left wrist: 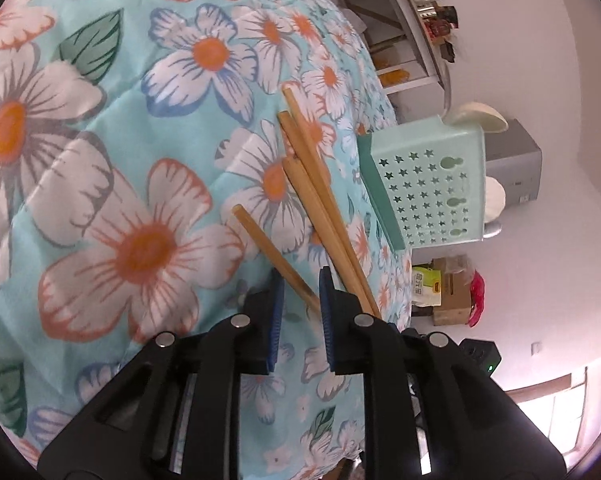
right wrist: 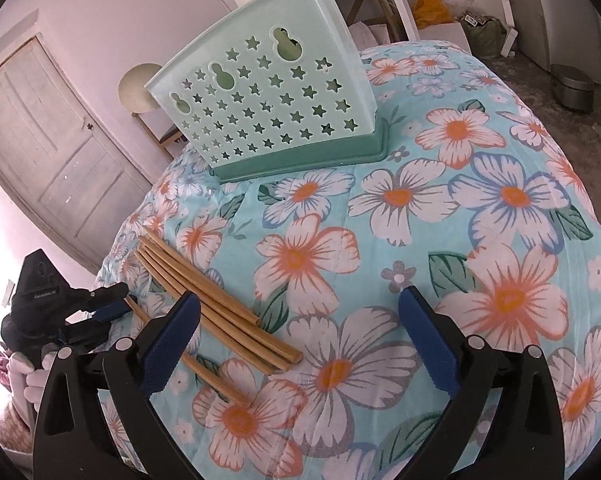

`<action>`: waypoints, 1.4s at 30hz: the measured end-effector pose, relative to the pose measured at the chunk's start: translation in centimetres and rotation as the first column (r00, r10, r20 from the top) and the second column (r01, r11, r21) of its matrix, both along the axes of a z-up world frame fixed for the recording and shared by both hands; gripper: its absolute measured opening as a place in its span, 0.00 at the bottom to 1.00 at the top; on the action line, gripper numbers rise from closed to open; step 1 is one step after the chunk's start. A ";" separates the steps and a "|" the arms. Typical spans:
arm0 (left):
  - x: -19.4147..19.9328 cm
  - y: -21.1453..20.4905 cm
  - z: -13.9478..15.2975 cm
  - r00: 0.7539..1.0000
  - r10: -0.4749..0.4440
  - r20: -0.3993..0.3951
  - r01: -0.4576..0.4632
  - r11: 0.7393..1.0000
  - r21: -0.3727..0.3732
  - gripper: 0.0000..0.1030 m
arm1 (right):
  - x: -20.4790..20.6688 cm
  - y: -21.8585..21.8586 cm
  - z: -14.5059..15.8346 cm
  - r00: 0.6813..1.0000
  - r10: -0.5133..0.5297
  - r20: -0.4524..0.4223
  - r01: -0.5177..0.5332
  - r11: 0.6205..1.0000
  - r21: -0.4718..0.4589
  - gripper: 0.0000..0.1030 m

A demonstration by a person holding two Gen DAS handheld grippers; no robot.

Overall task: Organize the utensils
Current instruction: 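Close the left gripper on the wooden chopsticks and lift them, then grasp some chopsticks with the right gripper while the left gripper holds the rest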

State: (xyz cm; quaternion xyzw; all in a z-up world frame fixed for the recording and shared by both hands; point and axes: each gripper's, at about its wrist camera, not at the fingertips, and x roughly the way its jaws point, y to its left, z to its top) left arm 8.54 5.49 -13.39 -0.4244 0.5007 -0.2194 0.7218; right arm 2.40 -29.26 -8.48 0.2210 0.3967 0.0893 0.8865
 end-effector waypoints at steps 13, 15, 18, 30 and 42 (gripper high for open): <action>0.9 -0.5 -0.2 0.998 0.050 -0.041 -0.050 0.999 0.016 0.16 | -0.2 -0.1 0.0 1.000 -0.012 0.005 0.012 1.000 0.009 0.94; 1.0 -0.6 -0.2 0.997 0.060 -0.046 -0.059 0.998 0.022 0.16 | -0.2 0.2 0.1 1.000 -0.011 -0.001 0.011 1.000 -0.018 0.94; 1.1 -0.9 -0.1 0.996 0.077 -0.051 -0.075 0.997 0.030 0.16 | -0.1 0.4 0.0 1.000 -0.010 -0.005 0.010 0.999 -0.032 0.94; 0.9 -2.3 0.8 0.995 0.100 0.019 -0.102 0.985 0.140 0.15 | -0.3 0.0 -0.2 1.000 -0.018 0.004 0.018 1.000 0.001 0.94; -1.5 -1.9 2.4 0.977 -0.025 0.211 -0.037 0.958 0.284 0.18 | 0.7 1.6 0.6 0.996 0.042 -0.078 -0.052 0.989 -0.139 0.94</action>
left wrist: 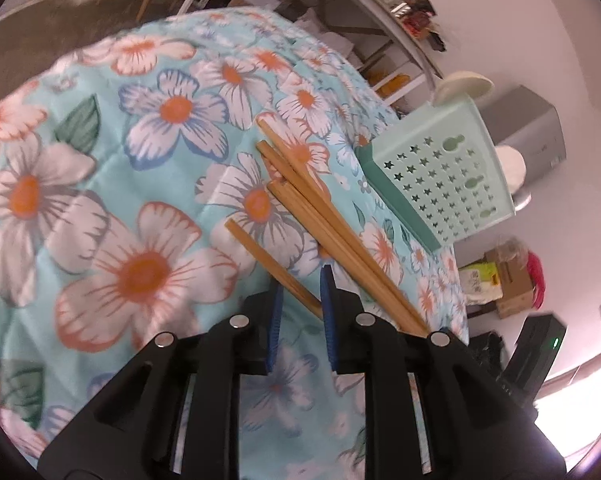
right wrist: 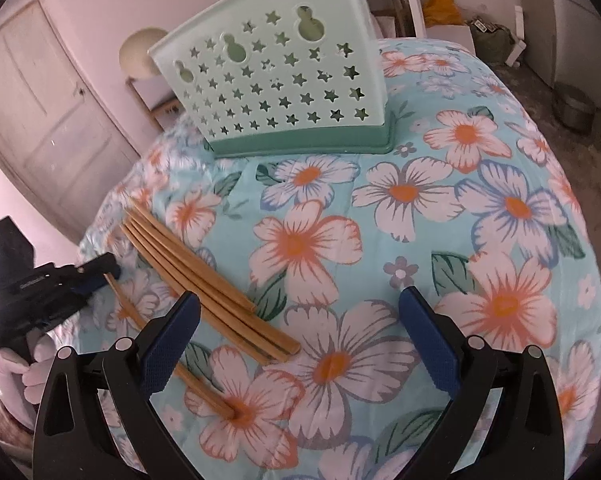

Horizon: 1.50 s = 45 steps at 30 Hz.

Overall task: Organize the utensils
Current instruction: 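Grasp some chopsticks with the right gripper while the left gripper holds the rest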

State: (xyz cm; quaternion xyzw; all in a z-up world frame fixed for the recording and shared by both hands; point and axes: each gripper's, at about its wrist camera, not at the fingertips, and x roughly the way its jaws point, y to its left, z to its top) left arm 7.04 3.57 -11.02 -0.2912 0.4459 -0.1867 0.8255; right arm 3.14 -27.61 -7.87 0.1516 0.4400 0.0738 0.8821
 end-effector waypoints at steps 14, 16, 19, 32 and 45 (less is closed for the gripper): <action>-2.2 1.7 -0.1 0.994 -0.043 0.102 0.039 0.998 0.042 0.22 | 5.6 11.8 7.4 0.914 0.365 0.176 -0.325 0.920 -0.218 0.63; -2.3 1.6 -0.1 0.993 -0.046 0.109 0.041 0.998 0.043 0.22 | 7.0 13.8 7.2 0.893 0.422 0.159 -0.381 0.895 -0.234 0.56; -2.4 1.6 -0.3 0.993 -0.045 0.111 0.042 0.999 0.032 0.22 | 8.5 16.1 6.6 0.866 0.486 0.119 -0.444 0.857 -0.263 0.46; -2.7 1.9 -0.8 0.989 -0.065 0.130 0.065 0.998 0.001 0.22 | 12.0 20.9 3.1 0.801 0.594 -0.082 -0.581 0.735 -0.350 0.18; -2.4 2.0 -1.0 0.988 -0.073 0.136 0.075 0.997 -0.012 0.22 | 13.2 22.4 2.8 0.779 0.609 -0.148 -0.611 0.684 -0.398 0.14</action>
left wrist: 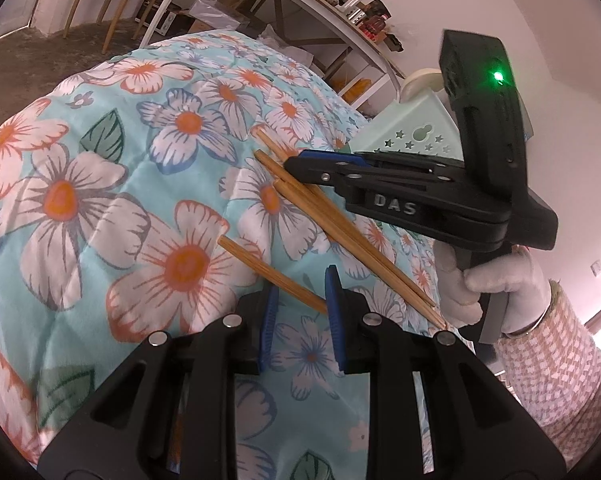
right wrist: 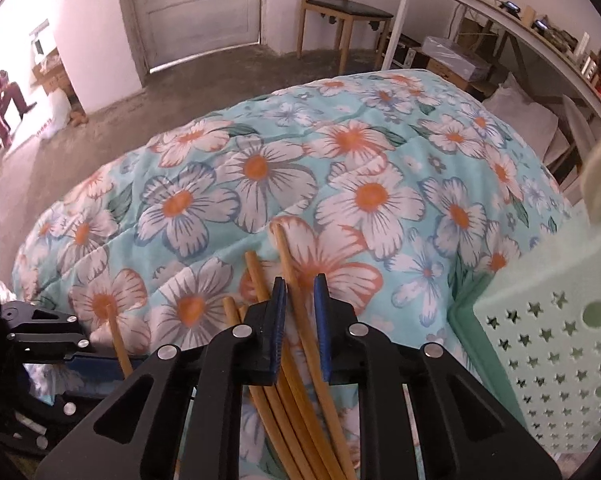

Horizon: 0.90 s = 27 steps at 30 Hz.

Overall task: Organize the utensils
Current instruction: 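Grasp some chopsticks with the right gripper while the left gripper holds the rest, then lift the chopsticks with the right gripper toward the holder while left holds its chopsticks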

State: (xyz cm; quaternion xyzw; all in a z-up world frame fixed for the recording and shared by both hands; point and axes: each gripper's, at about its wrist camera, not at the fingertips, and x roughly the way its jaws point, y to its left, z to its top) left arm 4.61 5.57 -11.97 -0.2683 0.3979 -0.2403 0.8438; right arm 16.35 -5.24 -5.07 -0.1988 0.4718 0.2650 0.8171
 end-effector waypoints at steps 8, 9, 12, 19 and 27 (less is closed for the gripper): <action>0.0 0.0 0.0 1.000 0.003 0.000 -0.003 1.000 0.005 0.22 | 0.6 0.8 0.1 0.999 -0.003 0.035 0.003 1.000 0.007 0.09; 0.0 -0.1 0.0 1.000 0.005 0.000 -0.005 1.000 0.006 0.22 | 0.3 0.7 0.7 0.998 -0.005 0.057 0.004 1.000 0.013 0.09; 0.0 -0.2 0.0 1.000 0.009 -0.001 -0.009 1.000 0.012 0.22 | -0.6 -0.6 3.6 0.991 -0.033 0.129 0.026 0.998 0.053 0.08; -0.1 -0.7 0.5 1.000 0.024 -0.002 -0.024 0.999 0.038 0.22 | -4.9 -7.1 12.4 0.936 -0.196 0.292 0.138 0.969 0.207 0.07; -0.8 -1.2 2.8 0.997 0.035 0.064 -0.040 0.996 0.078 0.20 | -10.2 -14.0 16.8 0.855 -0.371 0.363 0.235 0.900 0.366 0.06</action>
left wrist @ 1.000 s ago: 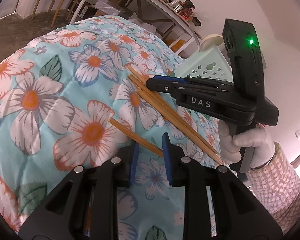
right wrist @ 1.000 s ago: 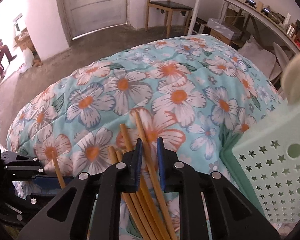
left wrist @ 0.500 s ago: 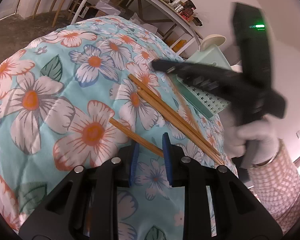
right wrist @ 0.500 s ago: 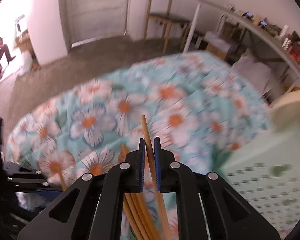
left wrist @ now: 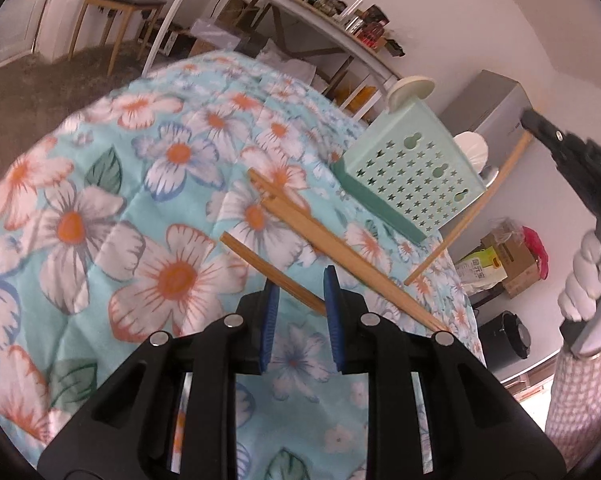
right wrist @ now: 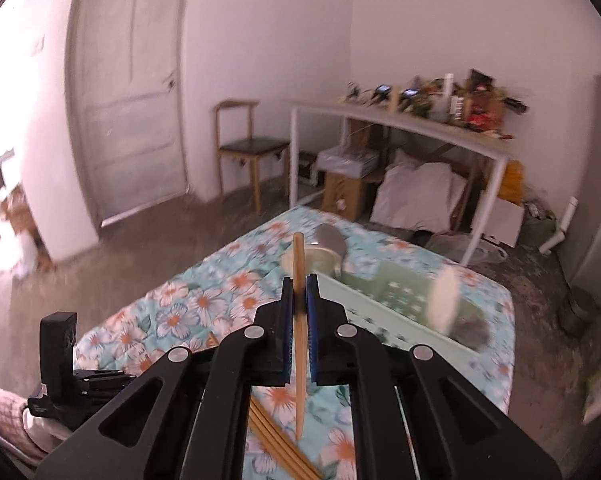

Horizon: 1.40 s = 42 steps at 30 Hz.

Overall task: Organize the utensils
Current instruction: 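Lift the chopsticks with the right gripper toward the holder while left holds its chopsticks, then lower the chopstick into the green holder with the left gripper while the right gripper holds its chopstick above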

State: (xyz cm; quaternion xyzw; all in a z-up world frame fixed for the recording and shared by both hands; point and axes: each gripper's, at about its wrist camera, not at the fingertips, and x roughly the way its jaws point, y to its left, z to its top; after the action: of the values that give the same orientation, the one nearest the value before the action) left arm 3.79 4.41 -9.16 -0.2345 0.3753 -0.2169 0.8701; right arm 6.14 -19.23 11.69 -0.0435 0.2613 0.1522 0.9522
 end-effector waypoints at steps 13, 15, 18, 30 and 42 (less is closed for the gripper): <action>-0.9 0.1 5.3 0.992 0.019 0.128 -0.025 0.999 0.047 0.14 | -3.5 -5.5 0.6 0.990 -0.093 0.105 0.073 0.981 0.180 0.06; -1.0 -0.1 6.0 0.990 0.020 0.140 -0.028 0.998 0.056 0.13 | -3.6 -5.7 0.3 0.989 -0.096 0.112 0.073 0.978 0.194 0.06; -1.0 -0.3 7.0 0.987 0.017 0.162 -0.028 0.997 0.065 0.12 | -3.8 -6.4 0.3 0.987 -0.103 0.126 0.074 0.974 0.216 0.06; -1.1 0.0 12.3 0.952 0.036 0.303 -0.061 0.995 0.073 0.05 | -4.9 -8.2 0.6 0.979 -0.103 0.174 0.054 0.963 0.266 0.06; -0.7 0.0 16.7 0.910 0.050 0.412 -0.085 0.994 0.068 0.05 | -5.5 -8.5 1.1 0.975 -0.084 0.207 0.021 0.957 0.289 0.06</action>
State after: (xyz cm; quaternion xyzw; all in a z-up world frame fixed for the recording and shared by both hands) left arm 3.06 4.37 7.59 -0.1599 0.1853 -0.2149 0.9455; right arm 0.69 -27.75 12.82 0.0847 0.1320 0.1569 0.9751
